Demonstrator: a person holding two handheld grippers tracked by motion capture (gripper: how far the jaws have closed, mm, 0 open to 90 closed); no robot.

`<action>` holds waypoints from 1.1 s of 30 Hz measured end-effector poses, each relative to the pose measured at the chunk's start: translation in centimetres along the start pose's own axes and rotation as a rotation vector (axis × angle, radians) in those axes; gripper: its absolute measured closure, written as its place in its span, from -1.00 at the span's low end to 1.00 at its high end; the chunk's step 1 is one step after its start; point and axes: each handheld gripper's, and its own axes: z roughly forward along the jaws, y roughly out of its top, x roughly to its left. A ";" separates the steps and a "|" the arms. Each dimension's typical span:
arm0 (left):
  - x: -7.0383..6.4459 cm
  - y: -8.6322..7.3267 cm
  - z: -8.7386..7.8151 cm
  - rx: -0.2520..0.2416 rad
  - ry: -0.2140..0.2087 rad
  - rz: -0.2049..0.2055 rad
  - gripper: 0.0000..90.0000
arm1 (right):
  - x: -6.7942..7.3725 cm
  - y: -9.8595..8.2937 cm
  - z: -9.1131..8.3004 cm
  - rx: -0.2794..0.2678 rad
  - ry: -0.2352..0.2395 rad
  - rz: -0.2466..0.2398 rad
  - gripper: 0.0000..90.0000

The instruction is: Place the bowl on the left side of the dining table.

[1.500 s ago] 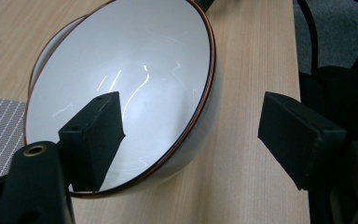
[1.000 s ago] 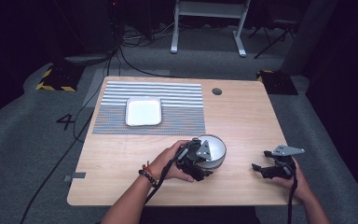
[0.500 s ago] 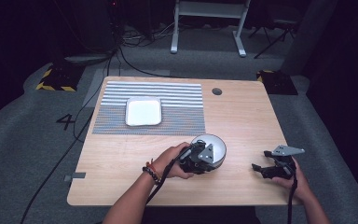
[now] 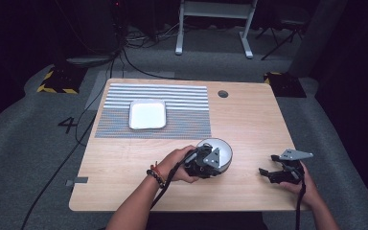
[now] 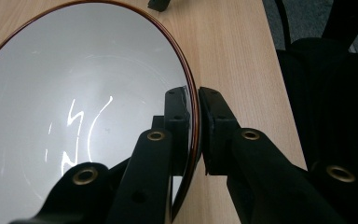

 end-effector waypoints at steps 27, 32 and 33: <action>-0.3 0.1 -1.0 -0.058 -0.016 0.030 0.81 | 0.0 0.0 0.0 -0.001 -0.001 0.004 -0.67; -0.3 0.0 -1.5 -0.085 -0.005 0.035 0.81 | 0.0 0.0 0.0 -0.001 0.001 0.002 -0.67; -0.3 0.0 -1.6 -0.087 -0.003 0.033 0.81 | 0.0 0.0 0.0 -0.001 0.001 0.002 -0.67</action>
